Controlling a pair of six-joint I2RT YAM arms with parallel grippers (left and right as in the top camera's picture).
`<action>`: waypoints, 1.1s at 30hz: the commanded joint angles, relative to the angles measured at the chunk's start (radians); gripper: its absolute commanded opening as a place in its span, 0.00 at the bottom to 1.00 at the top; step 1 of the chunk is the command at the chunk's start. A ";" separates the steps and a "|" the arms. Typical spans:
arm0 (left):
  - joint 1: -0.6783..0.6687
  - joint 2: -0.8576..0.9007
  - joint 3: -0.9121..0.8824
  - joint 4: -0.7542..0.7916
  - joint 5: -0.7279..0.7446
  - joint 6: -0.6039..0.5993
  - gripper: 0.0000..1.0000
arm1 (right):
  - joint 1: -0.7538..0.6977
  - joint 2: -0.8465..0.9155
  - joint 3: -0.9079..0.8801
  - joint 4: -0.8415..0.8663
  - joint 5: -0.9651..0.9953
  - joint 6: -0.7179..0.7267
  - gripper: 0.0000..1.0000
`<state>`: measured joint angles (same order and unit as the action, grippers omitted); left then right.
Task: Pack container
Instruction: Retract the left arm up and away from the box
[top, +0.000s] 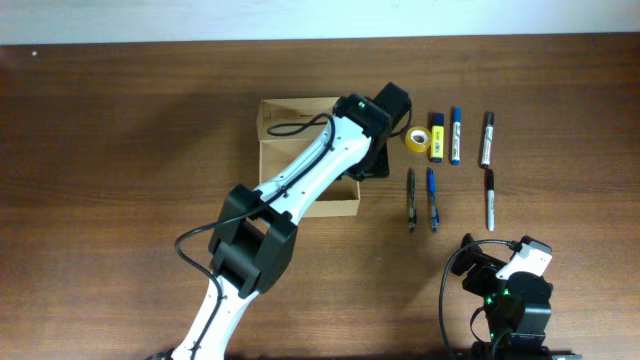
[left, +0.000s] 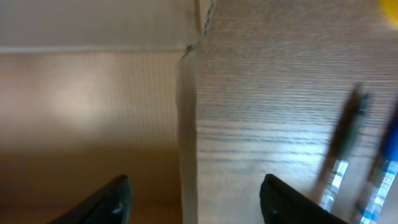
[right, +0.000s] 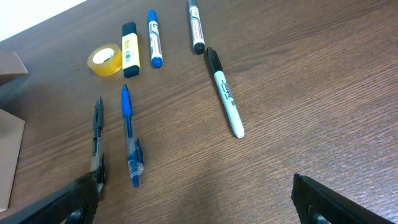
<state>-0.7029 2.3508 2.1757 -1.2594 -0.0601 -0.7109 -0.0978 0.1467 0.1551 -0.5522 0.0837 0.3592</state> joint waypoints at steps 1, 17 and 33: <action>0.008 0.000 0.124 -0.060 -0.022 0.029 0.68 | -0.008 -0.009 -0.007 -0.001 -0.002 -0.003 0.99; 0.176 -0.031 0.659 -0.428 -0.199 0.246 0.76 | -0.008 -0.008 -0.007 0.000 -0.002 -0.003 0.99; 0.707 -0.150 0.628 -0.428 -0.187 0.372 0.97 | -0.008 -0.006 0.042 0.095 -0.190 0.021 0.99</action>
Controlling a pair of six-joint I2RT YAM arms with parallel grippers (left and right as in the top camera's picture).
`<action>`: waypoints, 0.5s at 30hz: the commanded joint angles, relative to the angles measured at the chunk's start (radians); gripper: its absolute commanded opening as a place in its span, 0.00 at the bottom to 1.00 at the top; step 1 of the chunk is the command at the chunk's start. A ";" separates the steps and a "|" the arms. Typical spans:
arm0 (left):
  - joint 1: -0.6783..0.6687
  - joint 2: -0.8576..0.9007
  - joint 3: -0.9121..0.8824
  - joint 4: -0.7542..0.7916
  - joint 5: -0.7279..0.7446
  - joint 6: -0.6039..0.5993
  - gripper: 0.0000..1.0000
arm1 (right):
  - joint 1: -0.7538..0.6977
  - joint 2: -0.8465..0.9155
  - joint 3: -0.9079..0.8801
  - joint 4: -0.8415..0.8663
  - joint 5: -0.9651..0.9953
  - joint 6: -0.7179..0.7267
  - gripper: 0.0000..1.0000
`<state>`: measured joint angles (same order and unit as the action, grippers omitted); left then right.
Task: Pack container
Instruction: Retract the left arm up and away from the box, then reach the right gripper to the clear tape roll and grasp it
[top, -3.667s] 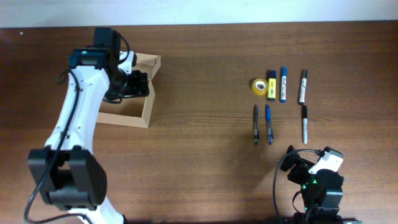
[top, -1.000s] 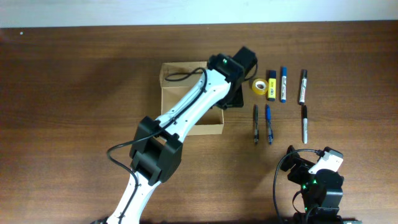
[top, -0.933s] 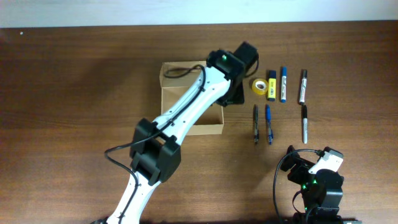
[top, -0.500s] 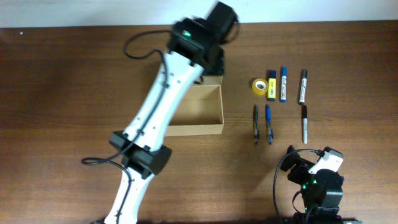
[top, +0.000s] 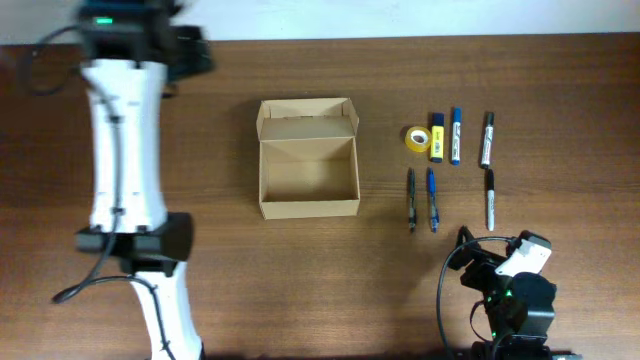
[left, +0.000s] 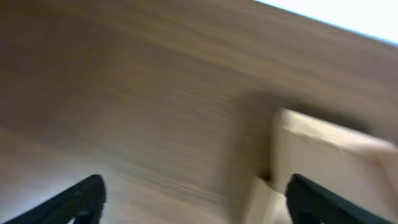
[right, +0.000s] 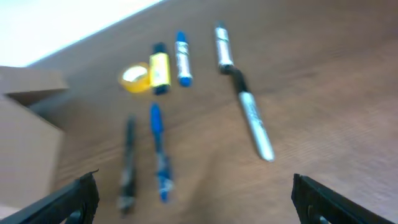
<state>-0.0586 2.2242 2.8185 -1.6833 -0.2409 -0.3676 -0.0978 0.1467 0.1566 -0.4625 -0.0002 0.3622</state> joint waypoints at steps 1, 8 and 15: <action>0.086 -0.024 -0.026 -0.004 -0.006 0.029 1.00 | -0.008 0.002 0.067 -0.007 -0.105 0.028 0.99; 0.193 -0.024 -0.113 0.006 -0.007 0.028 1.00 | -0.007 0.277 0.394 -0.050 -0.094 -0.040 0.99; 0.221 -0.024 -0.138 0.023 -0.007 0.025 1.00 | -0.003 0.885 0.981 -0.434 -0.099 -0.100 0.99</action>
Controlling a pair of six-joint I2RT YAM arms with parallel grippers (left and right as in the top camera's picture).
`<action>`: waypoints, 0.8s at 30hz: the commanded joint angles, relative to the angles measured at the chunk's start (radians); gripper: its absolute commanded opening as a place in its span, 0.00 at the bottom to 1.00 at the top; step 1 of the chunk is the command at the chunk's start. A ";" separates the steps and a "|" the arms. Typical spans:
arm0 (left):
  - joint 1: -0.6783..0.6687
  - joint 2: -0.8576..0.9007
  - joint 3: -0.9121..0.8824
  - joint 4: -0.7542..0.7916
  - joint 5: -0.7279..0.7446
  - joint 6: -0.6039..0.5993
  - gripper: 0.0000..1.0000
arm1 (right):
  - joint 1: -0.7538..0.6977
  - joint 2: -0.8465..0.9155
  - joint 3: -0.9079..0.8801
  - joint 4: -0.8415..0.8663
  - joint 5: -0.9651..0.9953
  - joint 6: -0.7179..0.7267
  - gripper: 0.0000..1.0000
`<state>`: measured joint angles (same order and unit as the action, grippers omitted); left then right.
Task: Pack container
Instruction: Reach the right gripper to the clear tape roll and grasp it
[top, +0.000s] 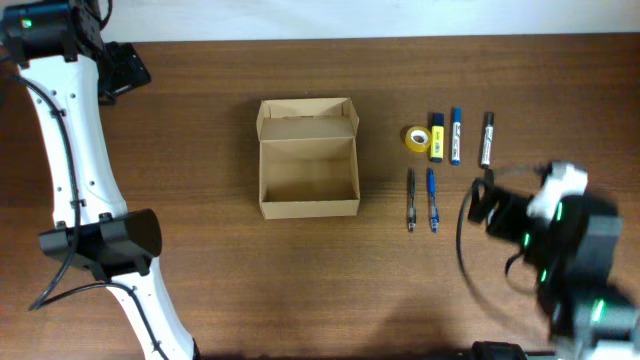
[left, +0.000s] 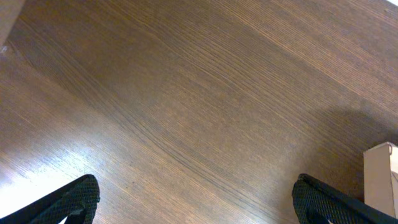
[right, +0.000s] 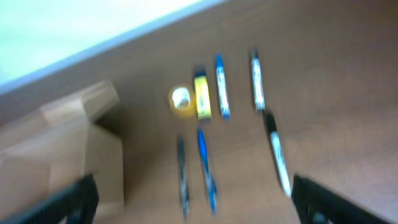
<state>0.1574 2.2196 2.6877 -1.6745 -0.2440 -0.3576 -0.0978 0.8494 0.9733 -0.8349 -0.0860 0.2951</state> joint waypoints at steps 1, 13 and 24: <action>0.005 -0.019 -0.008 0.018 -0.004 0.015 1.00 | 0.003 0.276 0.260 -0.132 -0.012 -0.033 0.99; 0.005 -0.019 -0.008 0.016 -0.004 0.015 1.00 | 0.099 1.011 0.901 -0.427 -0.241 -0.127 0.99; 0.005 -0.019 -0.008 0.016 -0.004 0.015 1.00 | 0.289 1.120 0.901 -0.359 0.139 -0.225 0.99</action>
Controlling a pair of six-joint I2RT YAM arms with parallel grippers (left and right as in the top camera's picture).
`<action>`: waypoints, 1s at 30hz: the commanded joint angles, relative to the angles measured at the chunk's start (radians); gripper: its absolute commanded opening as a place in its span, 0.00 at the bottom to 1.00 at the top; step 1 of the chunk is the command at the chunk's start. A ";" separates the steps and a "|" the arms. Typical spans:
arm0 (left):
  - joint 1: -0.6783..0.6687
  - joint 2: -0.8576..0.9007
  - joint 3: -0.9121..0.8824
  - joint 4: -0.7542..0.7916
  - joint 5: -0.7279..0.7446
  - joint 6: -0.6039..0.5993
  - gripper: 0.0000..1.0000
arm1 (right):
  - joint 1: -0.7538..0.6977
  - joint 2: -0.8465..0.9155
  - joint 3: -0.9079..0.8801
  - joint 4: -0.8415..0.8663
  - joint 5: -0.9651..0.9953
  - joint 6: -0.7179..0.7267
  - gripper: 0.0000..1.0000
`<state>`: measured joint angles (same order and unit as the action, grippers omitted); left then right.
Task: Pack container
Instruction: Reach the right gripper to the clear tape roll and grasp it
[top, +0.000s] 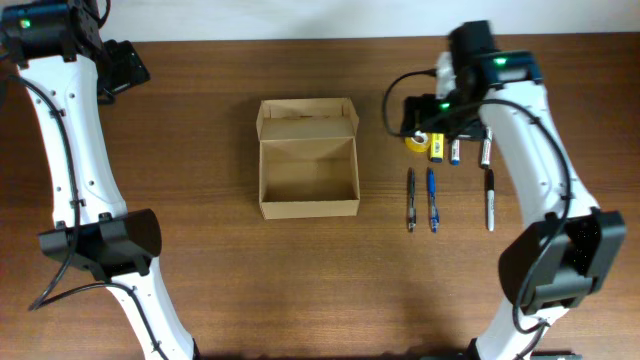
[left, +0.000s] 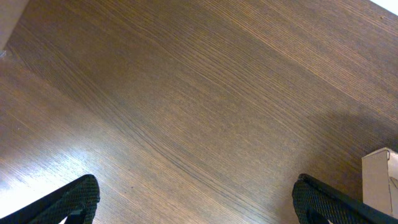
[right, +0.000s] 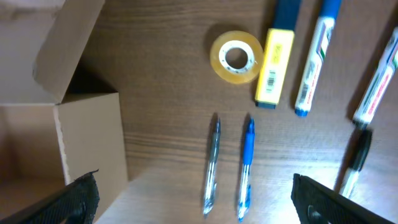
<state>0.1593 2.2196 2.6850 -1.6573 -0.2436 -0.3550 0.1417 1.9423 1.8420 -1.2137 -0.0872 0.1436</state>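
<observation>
An open cardboard box (top: 308, 170) stands mid-table with its flap up at the back; its corner shows in the right wrist view (right: 62, 124). To its right lie a yellow tape roll (right: 236, 56), a yellow highlighter (right: 274, 65), a blue marker (right: 314, 68), a grey pen (right: 211, 165), a blue pen (right: 246, 168) and two black markers (top: 489, 198). My right gripper (right: 199, 205) hangs open above these items, holding nothing. At the far back left corner, my left gripper (top: 125, 65) is open over bare wood (left: 196, 205).
The wooden table (top: 200, 280) carries only the box and the row of stationery. The white back edge (top: 300, 20) runs behind the box. The left arm (top: 75, 150) stretches along the left side, and the right arm (top: 545, 150) arches over the right side.
My right arm was low at the front right and is now reached out above the tape and pens beside the box. The left arm has stayed at the back left corner.
At first my left gripper stood open at the box's right wall and the right arm was folded at the front right. The left arm then stood at the far back left corner. The right arm was then raised, and now it is over the stationery.
</observation>
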 joint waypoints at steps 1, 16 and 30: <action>0.003 -0.019 -0.005 -0.001 -0.004 0.012 1.00 | 0.062 0.034 0.032 0.033 0.170 -0.092 0.99; 0.003 -0.019 -0.005 -0.001 -0.004 0.012 1.00 | 0.066 0.244 0.032 0.155 0.177 -0.111 0.99; 0.003 -0.019 -0.005 -0.001 -0.004 0.012 1.00 | 0.066 0.291 0.031 0.244 0.117 -0.110 0.72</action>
<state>0.1593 2.2196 2.6846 -1.6569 -0.2436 -0.3550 0.2100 2.2192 1.8557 -0.9806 0.0406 0.0322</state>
